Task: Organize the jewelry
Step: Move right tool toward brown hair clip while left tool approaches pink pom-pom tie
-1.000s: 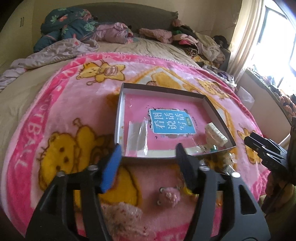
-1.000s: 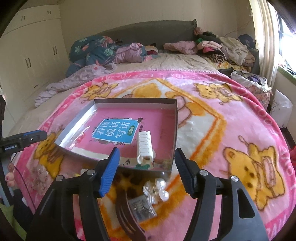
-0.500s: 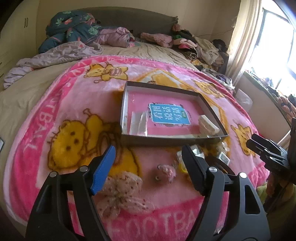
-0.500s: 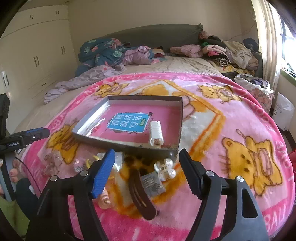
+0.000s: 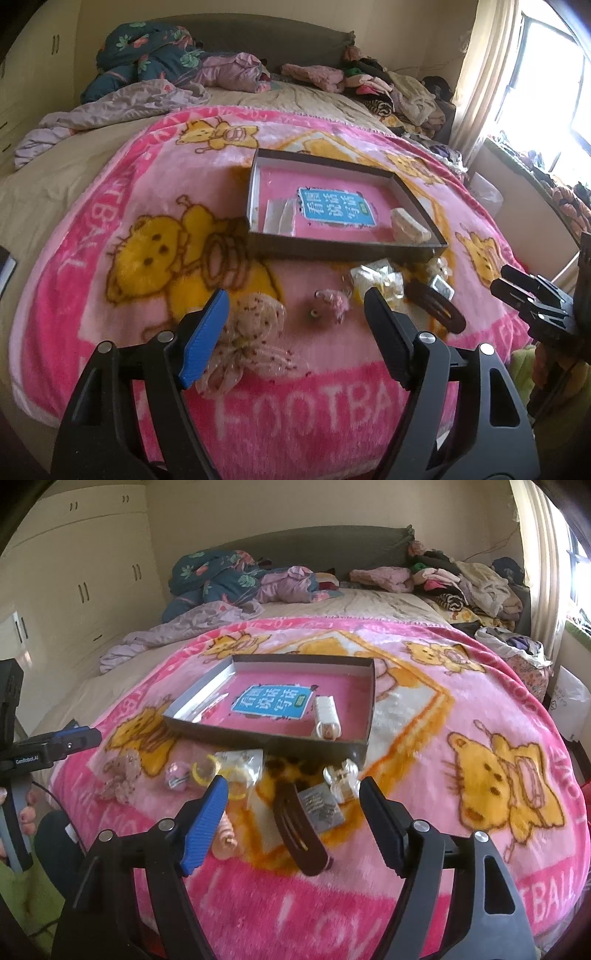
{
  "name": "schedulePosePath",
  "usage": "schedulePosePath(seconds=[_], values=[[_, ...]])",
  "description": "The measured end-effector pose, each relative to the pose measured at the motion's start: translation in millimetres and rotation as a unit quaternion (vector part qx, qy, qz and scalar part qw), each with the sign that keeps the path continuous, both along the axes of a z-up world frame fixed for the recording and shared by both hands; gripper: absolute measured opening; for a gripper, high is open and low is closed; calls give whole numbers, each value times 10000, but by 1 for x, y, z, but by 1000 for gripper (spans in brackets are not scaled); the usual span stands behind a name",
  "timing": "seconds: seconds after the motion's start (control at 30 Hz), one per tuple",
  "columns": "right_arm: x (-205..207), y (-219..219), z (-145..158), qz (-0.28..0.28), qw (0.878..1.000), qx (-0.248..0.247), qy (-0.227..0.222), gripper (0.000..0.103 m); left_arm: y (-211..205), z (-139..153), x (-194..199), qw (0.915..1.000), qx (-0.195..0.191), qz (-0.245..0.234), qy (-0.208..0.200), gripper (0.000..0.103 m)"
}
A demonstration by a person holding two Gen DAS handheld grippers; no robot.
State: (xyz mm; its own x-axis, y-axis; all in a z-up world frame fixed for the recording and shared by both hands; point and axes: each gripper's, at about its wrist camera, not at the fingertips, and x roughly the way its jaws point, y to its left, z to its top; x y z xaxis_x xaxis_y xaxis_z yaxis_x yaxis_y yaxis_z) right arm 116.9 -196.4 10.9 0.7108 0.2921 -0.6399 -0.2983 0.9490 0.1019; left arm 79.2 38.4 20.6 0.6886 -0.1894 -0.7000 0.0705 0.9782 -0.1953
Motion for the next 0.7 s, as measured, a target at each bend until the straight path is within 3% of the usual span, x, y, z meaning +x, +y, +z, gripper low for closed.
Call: schedulePosePath(seconds=[0.33, 0.7], values=[[-14, 2, -12, 113, 9998, -70, 126, 73, -9, -21, -17, 9998, 16, -121, 178, 68], [-18, -1, -32, 55, 9994, -265, 224, 73, -46, -37, -14, 9973, 211, -620, 342, 67]])
